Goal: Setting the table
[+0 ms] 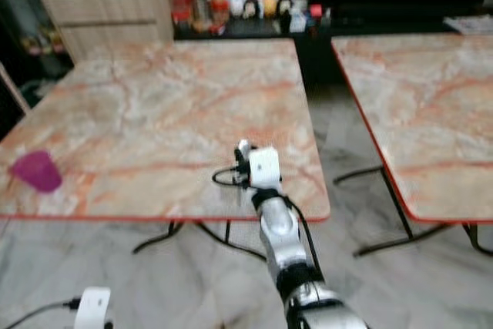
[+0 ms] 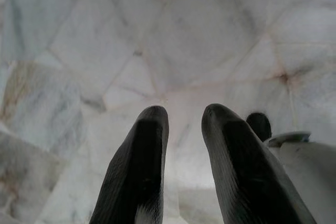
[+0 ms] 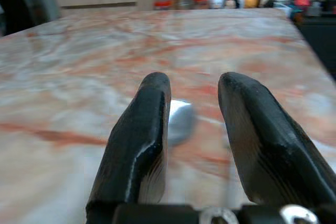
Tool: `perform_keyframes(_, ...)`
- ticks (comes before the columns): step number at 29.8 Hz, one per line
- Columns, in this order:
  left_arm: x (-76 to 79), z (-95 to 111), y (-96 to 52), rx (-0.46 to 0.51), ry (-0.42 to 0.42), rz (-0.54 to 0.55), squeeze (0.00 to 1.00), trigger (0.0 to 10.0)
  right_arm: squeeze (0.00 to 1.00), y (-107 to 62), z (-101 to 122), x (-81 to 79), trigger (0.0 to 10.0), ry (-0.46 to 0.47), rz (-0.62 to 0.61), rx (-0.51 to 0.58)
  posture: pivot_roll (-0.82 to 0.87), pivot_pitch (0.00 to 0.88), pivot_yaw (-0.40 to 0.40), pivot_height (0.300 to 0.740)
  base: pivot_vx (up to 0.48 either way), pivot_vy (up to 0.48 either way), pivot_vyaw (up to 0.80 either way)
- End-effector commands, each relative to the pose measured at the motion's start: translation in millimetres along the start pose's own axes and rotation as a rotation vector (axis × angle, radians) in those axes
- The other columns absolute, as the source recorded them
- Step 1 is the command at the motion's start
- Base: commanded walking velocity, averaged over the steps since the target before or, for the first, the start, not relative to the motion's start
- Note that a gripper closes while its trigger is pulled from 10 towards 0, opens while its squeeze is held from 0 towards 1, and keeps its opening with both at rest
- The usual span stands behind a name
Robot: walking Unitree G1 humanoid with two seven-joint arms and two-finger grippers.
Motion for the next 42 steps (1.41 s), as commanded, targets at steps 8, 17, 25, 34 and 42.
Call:
perform_keyframes(8, 5.4, -3, -1.0, 0.001, -0.01, -0.031, 0.0, 10.0, 0.0, -6.8, -6, -4.2, 10.0, 0.017, -0.039, -0.018, 0.03, 0.021, 0.057, 0.74, 0.145, 0.0, 0.0)
perform_keyframes(17, 6.3, -3, -1.0, -0.002, -0.001, -0.038, 0.0, 10.0, 0.47, -11.9, -14, 2.2, 10.0, 0.02, -0.101, -0.064, 0.03, 0.029, 0.063, 0.74, 0.0, 0.0, 0.0)
perform_keyframes(25, 6.3, -3, -0.8, -0.003, 0.003, -0.036, 0.0, 10.0, 0.91, -10.7, -17, 9.7, 10.0, -0.005, -0.155, -0.11, 0.03, 0.028, 0.061, 0.74, 0.0, 0.0, 0.0)
perform_keyframes(34, 7.0, -7, -1.7, -0.015, 0.002, -0.04, 0.0, 10.0, 0.0, -8.2, -24, 13.7, 10.0, 0.012, -0.204, -0.201, 0.03, 0.032, 0.06, 0.74, 0.0, 0.0, 0.0)
perform_keyframes(42, 7.1, -7, -1.7, -0.017, 0.001, -0.04, 0.0, 10.0, 0.0, 2.6, -19, 13.8, 10.0, 0.046, -0.21, -0.254, 0.03, 0.03, 0.06, 0.74, 0.0, 0.0, 0.0)
Point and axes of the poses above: a point about 5 cm out from each wrist's last joint towards the gripper, its own y axis pointing out of the wrist towards the gripper, its own z axis along the axis of the wrist's last joint, x = y × z, the point moved 1 cm from there along y, pointing out of the wrist towards the gripper, and after that the axes turned 10 degrees about -y, right-handed, at the moved point
